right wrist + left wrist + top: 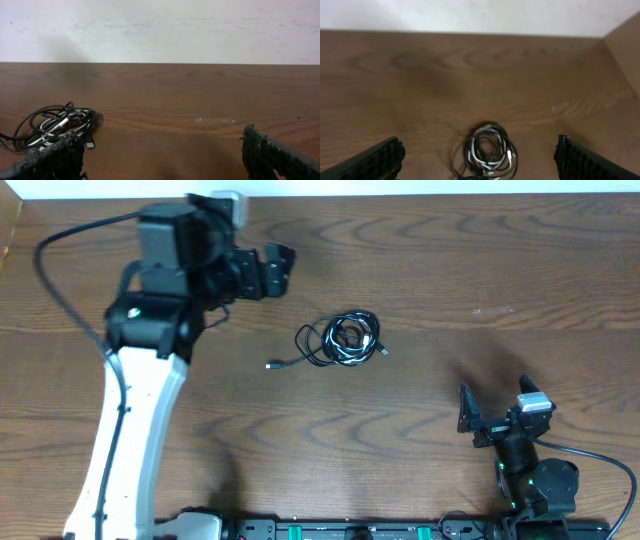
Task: Untangle cables
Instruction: 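Move the left gripper over the tangled black-white cable bundle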
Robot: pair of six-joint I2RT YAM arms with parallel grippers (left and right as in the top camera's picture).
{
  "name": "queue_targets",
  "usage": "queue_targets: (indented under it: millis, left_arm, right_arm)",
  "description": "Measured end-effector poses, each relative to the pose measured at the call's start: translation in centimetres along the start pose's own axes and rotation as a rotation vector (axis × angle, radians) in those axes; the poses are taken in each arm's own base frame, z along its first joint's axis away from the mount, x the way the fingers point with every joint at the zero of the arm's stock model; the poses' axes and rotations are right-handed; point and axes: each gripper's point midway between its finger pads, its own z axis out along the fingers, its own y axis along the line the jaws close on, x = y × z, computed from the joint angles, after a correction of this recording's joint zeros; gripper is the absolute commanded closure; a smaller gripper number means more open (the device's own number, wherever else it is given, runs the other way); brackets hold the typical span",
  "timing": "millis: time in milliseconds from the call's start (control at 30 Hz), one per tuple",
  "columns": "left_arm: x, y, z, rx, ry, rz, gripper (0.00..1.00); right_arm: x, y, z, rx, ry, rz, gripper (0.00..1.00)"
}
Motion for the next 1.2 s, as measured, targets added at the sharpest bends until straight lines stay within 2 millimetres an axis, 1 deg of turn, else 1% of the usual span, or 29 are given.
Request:
queue_targets:
  millis: [67,133,167,200,233,267,333,433,567,667,833,1000,1100,1200]
  left_arm:
    - [1.2,-0.1,1.3,0.005,0.055,-0.008,0.03]
    - [2.8,0.1,2.2,0.000,0.124,-0.028,0.02]
    - [3.7,0.3,2.7,-0.004,0.161,-0.038,0.05]
    - [4.1,0.4,3.0,-0.004,0.180,-0.045,0.22]
    - [4.5,0.6,3.5,-0.003,0.198,-0.051,0.35]
    - [4.9,0.7,3.8,-0.003,0.215,-0.061,0.37]
    - [5.6,1.0,4.4,-0.007,0.246,-0.078,0.37]
    - [7.0,1.5,4.9,-0.031,0.303,-0.154,0.37]
    - [9.4,2.6,5.4,-0.150,0.384,-0.282,0.36]
    - [11.1,2.7,6.1,-0.232,0.432,-0.360,0.32]
    - [13.6,2.3,8.1,-0.308,0.494,-0.458,0.30]
    - [16.3,2.9,10.4,-0.378,0.563,-0.560,0.30]
    - [17.2,3.4,11.3,-0.405,0.582,-0.606,0.30]
    - [17.1,3.2,12.2,-0.389,0.572,-0.634,0.30]
  right_arm:
    - [0.0,0.0,0.0,0.000,0.000,0.000,0.01]
    - [0.0,0.0,0.0,0.000,0.000,0.000,0.01]
    - [0.0,0.0,0.0,0.000,0.000,0.000,0.01]
    - [0.0,0.0,0.0,0.000,0.000,0.000,0.01]
    - [0.0,0.0,0.0,0.000,0.000,0.000,0.01]
    - [0.0,0.0,0.0,0.000,0.000,0.000,0.01]
    - [0.0,0.0,0.0,0.000,0.000,0.000,0.01]
    - [0.0,0.0,0.0,0.000,0.000,0.000,0.01]
    - [0.0,0.0,0.0,0.000,0.000,0.000,0.01]
    - [0.0,0.0,0.0,0.000,0.000,0.000,0.01]
    - [0.0,0.0,0.0,0.000,0.000,0.000,0.01]
    - [0.0,0.0,0.0,0.000,0.000,0.000,0.01]
    - [0.0,0.0,0.0,0.000,0.000,0.000,0.01]
    - [0.0,0.0,0.0,0.000,0.000,0.000,0.01]
